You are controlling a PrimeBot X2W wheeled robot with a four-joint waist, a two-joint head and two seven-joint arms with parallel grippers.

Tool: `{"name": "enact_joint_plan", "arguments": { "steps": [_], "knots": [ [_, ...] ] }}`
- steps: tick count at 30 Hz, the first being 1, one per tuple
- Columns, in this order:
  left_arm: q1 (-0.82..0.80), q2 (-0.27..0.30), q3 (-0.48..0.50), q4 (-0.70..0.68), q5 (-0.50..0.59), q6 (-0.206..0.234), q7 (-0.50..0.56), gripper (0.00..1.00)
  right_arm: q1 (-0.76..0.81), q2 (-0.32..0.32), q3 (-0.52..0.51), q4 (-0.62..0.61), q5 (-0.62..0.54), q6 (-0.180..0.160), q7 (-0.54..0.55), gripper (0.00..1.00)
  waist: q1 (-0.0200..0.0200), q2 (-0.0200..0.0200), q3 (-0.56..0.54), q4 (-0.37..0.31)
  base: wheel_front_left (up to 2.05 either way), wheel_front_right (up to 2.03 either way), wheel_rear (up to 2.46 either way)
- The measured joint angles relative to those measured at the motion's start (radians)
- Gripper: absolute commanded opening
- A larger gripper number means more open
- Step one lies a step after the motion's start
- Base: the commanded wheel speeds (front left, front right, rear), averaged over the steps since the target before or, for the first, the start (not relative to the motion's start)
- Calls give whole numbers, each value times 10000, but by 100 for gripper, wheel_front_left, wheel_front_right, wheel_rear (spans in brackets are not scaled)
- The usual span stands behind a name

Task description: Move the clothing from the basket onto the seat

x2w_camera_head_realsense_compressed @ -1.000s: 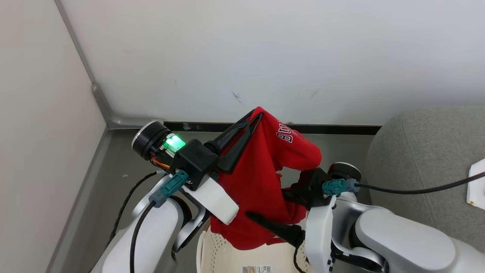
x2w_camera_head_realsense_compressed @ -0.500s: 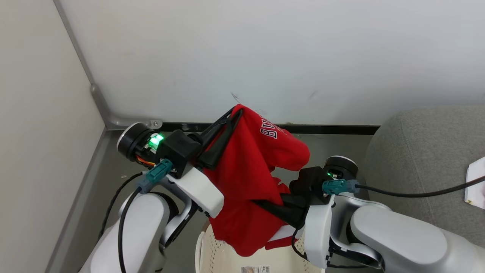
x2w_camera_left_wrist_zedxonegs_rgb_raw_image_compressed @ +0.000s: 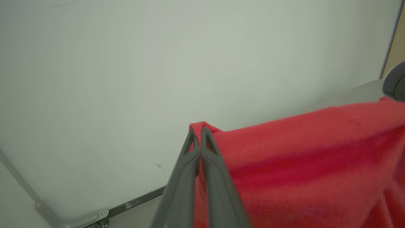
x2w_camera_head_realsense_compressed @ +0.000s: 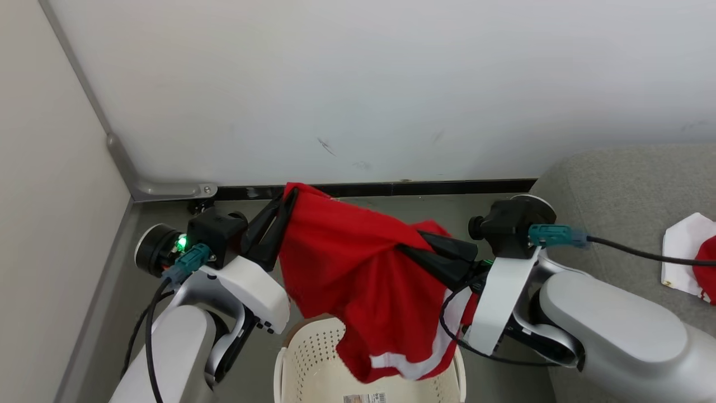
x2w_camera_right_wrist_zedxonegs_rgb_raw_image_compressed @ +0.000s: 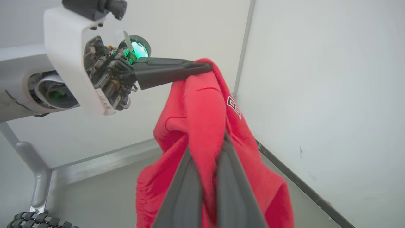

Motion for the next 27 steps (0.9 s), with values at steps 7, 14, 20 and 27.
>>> {"name": "enact_joint_plan", "arguments": {
  "steps": [7,14,20,27],
  "knots": [
    [221,-90,272,318,-477,59,-17,100,-3,-462,-606,334,-2,0,-303,0,0,0,-15,-303,0,0,0],
    [394,-88,537,418,-617,182,-309,100,14,-688,-1124,564,19,0,-596,0,0,0,-9,-556,0,0,0],
    [535,-117,713,397,-652,339,-648,100,70,-1058,-1868,673,100,0,-932,0,0,0,1,-776,0,0,0],
    [788,-127,802,476,-642,449,-1183,100,814,-1528,-2918,1005,50,-2,-1300,0,1,0,7,-1107,0,0,0]
  ]
}}
